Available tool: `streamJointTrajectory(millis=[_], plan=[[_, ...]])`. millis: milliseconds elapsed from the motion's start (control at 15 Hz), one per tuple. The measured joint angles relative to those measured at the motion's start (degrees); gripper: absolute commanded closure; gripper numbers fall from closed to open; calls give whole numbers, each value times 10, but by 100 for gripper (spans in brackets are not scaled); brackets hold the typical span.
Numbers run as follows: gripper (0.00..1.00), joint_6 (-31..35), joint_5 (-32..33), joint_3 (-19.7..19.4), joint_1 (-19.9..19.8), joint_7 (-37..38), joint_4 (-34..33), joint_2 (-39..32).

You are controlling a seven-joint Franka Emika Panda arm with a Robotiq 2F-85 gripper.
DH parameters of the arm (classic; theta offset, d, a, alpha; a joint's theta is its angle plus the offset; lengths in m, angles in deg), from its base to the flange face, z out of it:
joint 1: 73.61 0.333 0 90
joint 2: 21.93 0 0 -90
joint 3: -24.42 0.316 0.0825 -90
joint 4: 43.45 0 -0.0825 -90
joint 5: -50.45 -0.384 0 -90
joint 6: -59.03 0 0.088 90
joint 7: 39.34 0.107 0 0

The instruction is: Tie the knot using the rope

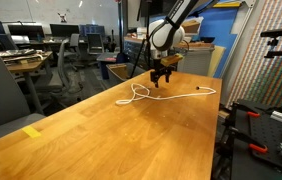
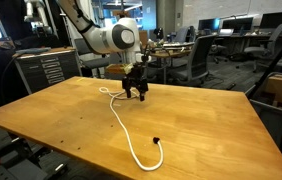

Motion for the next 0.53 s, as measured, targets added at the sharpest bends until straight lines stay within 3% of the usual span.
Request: streamJointTrajectory(millis=[333, 533], plan=[[0, 7, 0, 4, -2, -7, 5, 2], [0, 41, -45, 29, -20, -9, -5, 3]])
